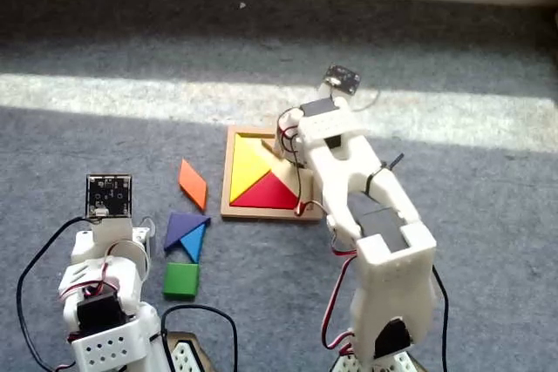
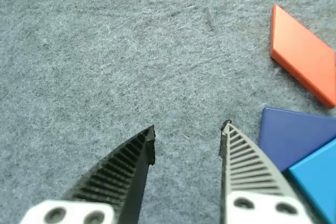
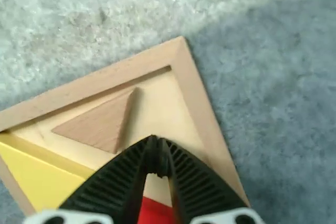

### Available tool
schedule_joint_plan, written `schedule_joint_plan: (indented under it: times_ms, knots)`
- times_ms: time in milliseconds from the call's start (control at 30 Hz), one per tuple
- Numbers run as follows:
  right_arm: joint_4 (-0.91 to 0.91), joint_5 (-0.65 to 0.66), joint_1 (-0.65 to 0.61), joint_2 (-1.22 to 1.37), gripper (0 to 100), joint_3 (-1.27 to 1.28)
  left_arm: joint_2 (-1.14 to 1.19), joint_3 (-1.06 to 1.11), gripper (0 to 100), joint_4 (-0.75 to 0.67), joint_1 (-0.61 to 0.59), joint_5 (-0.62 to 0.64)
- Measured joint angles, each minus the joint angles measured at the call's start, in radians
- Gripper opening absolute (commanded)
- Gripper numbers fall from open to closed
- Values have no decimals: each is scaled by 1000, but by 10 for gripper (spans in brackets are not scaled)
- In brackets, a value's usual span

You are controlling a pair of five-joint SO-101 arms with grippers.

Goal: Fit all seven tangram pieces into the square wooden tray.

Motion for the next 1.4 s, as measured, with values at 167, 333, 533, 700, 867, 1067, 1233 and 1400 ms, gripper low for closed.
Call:
schedule_joint_plan:
  times_ms: [167, 333, 533, 700, 867, 1067, 1233, 1400]
  knots:
    - [-32, 0, 3, 32, 5, -31, 0, 0, 213, 0, 0, 0]
    - [-48, 0, -48, 48, 5, -71, 0, 0, 213, 0, 0, 0]
    - [-95, 0, -137, 48, 5, -72, 0, 0, 213, 0, 0, 0]
    - [-97, 0, -144, 46, 5, -72, 0, 0, 213, 0, 0, 0]
    - [21, 0, -149, -78, 5, -72, 0, 0, 213, 0, 0, 0]
    - [172, 0, -138, -345, 5, -60, 0, 0, 213, 0, 0, 0]
    - [247, 106, -71, -539, 5, 40, 0, 0, 213, 0, 0, 0]
    - [262, 310, 23, -741, 5, 198, 0, 0, 213, 0, 0, 0]
